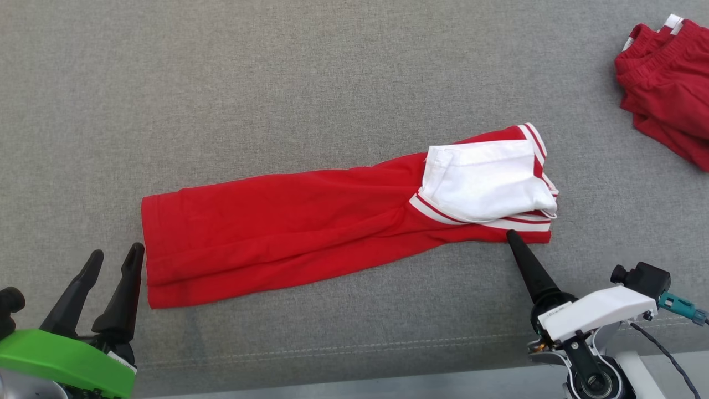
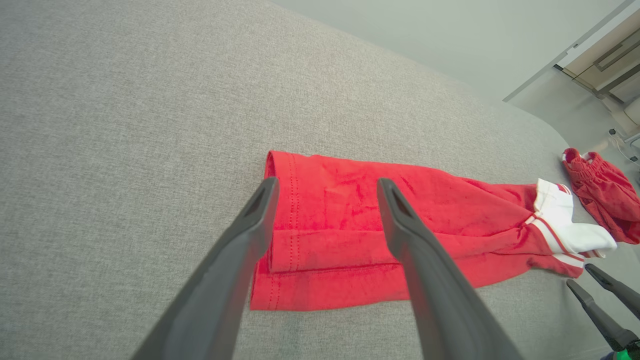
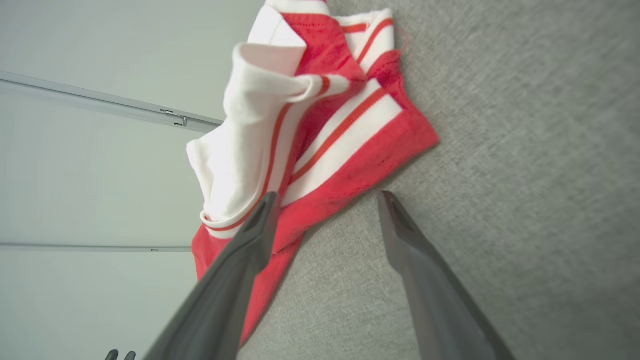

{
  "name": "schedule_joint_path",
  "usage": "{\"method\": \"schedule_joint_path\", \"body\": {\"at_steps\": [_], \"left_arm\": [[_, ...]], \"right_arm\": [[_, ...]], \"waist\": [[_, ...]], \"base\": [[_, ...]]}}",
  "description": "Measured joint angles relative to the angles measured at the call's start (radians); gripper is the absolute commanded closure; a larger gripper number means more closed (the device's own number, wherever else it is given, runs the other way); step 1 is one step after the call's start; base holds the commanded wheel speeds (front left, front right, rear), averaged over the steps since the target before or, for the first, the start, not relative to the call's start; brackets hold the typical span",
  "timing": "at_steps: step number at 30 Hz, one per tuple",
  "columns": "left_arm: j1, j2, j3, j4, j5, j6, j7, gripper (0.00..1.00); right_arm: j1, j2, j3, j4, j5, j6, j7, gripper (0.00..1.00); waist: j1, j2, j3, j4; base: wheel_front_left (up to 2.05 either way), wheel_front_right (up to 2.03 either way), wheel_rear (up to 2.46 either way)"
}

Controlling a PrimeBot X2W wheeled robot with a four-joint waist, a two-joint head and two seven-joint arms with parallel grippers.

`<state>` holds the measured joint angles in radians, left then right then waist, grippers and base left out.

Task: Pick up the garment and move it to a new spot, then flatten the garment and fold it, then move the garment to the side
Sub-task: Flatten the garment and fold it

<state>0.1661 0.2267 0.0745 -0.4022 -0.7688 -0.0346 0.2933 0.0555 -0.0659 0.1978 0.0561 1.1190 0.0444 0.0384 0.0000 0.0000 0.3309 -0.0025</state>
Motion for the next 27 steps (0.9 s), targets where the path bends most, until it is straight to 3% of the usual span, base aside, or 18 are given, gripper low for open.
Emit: {"method": "schedule_joint_path", "body": {"at_steps": [12,27], "left_arm": [[-0.001,-0.035,-0.073,-0.044,0.121,0.009,-0.075,0.0],[0.019,-0.086,-0.132,0.003,0.181,0.036,-0.136,0.0]], "right_arm": [[-0.072,-0.001,0.024,0.071,-0.012,0.026,-0.003,0.0],[-0.11,-0.022,0.093,0.152,-0.04,0.061,-0.002,0.0]], "waist": [[0.0,0.0,-0.007,0.014],[0.0,0.0,-0.037,0.01]], "base": [[0.0,0.0,0.0],[0.0,0.0,0.0]]}}
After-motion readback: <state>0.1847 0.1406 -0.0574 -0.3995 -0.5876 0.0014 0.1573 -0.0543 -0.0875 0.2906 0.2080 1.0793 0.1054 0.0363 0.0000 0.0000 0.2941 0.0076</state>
